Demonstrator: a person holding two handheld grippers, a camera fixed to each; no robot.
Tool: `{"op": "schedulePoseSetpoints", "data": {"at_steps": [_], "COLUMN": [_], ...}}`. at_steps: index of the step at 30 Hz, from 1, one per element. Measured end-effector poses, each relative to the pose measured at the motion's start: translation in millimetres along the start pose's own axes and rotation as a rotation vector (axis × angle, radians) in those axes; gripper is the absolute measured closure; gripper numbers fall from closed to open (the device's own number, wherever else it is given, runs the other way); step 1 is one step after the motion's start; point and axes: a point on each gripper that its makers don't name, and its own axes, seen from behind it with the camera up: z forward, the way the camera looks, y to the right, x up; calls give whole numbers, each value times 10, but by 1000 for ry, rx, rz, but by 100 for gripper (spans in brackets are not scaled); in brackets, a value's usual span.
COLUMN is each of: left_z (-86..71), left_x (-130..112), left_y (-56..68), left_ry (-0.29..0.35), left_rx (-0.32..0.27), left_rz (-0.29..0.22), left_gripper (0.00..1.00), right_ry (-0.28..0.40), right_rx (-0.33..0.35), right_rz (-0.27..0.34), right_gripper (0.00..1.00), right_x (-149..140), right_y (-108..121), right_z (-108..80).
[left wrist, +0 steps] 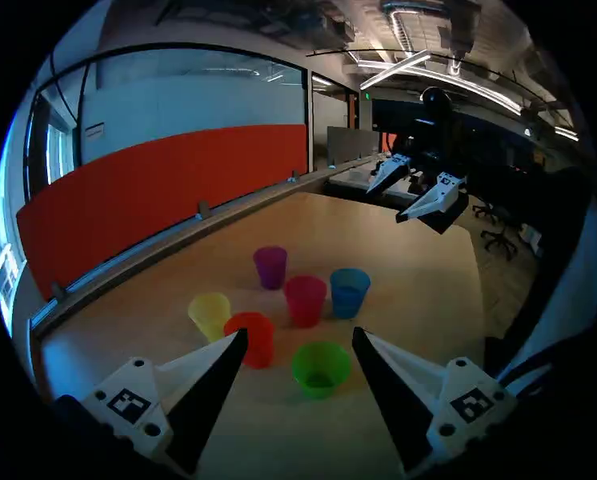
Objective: Pour water
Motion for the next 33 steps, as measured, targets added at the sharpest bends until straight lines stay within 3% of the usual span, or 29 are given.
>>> {"op": "schedulePoseSetpoints", "data": {"at_steps": [26,33], "left_z": [324,407], "left_x": [-832,-967], "left_y": [268,271], "left_ry": [-167,-194], "left_rx": [-68,-75], "left_rz": [27,25], "left_gripper": [3,3], "right_ry": [-93,-109], "right_rx": [35,47], "right_rz": [10,2], "right_gripper": [1,0], "right_x": [-606,-692], "right_y": [-67,-79], "right_z": [293,362]}}
